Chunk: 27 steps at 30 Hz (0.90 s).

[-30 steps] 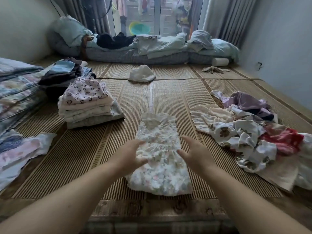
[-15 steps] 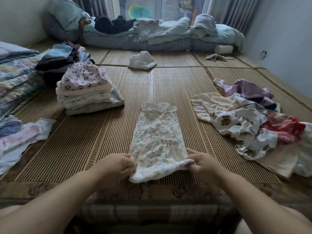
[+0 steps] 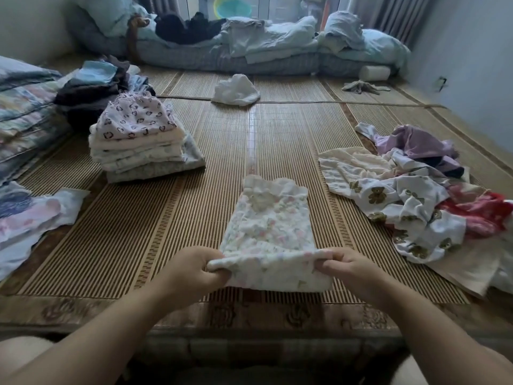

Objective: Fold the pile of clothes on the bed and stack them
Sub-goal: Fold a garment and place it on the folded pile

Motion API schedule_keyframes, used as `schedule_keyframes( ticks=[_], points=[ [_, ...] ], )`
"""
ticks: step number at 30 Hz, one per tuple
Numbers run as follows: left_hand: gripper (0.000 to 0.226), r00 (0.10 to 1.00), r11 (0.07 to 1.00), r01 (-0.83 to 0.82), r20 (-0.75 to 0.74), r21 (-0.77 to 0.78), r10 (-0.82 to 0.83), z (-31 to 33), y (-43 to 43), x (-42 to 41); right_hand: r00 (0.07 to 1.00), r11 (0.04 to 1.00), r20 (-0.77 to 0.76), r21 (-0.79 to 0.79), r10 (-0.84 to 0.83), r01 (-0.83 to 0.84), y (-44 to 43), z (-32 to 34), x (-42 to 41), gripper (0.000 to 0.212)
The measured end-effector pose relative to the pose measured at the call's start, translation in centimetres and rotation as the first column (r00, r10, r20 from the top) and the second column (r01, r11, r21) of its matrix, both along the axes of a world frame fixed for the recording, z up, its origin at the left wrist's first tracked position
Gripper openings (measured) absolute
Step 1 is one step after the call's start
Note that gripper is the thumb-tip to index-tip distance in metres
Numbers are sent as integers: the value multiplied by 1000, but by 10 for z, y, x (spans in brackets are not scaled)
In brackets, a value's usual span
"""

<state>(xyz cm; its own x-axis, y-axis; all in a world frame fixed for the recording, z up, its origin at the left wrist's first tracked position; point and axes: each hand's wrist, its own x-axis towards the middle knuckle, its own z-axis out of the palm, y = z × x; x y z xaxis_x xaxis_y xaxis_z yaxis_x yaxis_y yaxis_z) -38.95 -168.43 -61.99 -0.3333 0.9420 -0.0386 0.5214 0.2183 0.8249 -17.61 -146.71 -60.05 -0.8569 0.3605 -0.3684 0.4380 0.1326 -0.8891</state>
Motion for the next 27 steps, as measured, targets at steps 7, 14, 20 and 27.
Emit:
schedule_keyframes(
  ticks=[7,14,20,27],
  points=[
    [46,961,960,-240,177,142,214,47,48,-23,956,961,-190,117,-224,249,31,44,-46,23],
    [57,911,892,-412,-83,-185,404,29,130,-55,911,833,44,425,-410,355,66,10,-101,56],
    [84,859,947,-165,-512,-277,0,-38,111,-11,998,670,16,742,-61,29,18,-54,-81,64],
    [82,832,913,-237,-555,-333,13,-66,135,-43,974,622,223,768,-33,-155,42,-93,-131,77]
  ],
)
